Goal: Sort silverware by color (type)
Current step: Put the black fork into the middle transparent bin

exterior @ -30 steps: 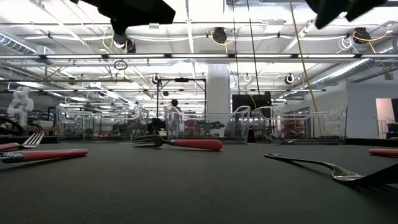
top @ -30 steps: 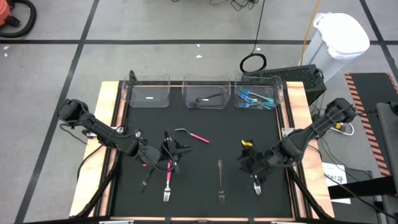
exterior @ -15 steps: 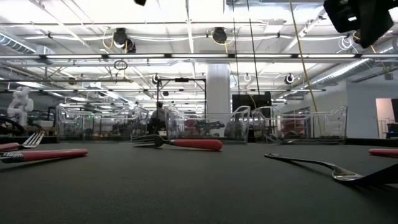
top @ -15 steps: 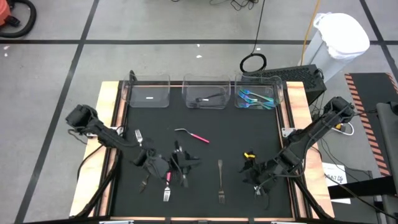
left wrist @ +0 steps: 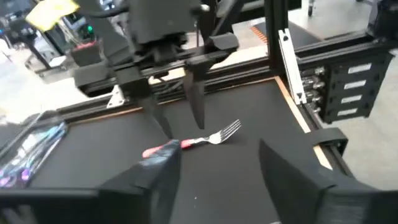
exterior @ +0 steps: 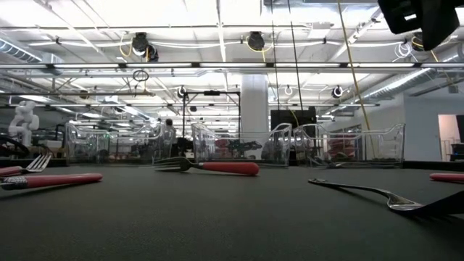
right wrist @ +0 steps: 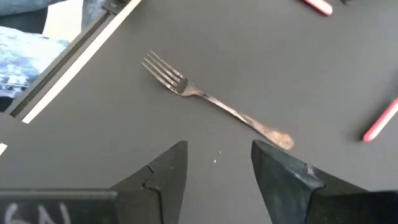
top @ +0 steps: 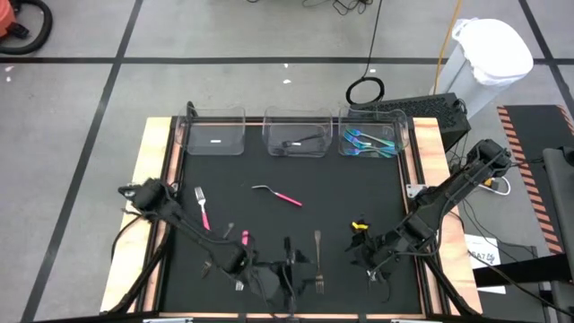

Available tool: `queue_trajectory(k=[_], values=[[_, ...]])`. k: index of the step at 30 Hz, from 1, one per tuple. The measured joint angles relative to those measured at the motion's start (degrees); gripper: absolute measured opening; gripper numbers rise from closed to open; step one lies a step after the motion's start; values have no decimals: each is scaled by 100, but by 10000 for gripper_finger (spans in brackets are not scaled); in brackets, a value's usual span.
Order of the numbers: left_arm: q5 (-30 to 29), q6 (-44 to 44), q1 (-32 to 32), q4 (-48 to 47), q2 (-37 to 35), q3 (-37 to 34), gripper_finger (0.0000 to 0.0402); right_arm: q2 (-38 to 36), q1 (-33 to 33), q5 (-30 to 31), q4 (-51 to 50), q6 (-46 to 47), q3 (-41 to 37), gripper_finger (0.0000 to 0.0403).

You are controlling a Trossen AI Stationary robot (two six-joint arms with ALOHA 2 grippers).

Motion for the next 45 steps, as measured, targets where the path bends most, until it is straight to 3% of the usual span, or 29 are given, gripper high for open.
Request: queue_trajectory(k=[4, 8, 17, 24, 31, 45], values=[[-282, 476, -128, 6, 451, 336, 274, 0, 0, 0, 116, -167, 0, 173], [-328, 491, -279, 26, 853, 484, 300, 0, 0, 0, 120, -165, 0, 173], [-276, 228, -387, 15, 1454, 486, 283, 125, 0, 127, 191, 169, 0, 173], [643, 223, -100, -12, 1484, 486, 268, 520, 19, 136, 301, 254, 0, 173], [1328, 225, 92, -789, 1484, 486, 264, 645, 74, -9, 304, 454, 0, 173], [1539, 242, 153, -814, 1484, 484, 264, 645, 114, -4, 474, 480, 0, 173]])
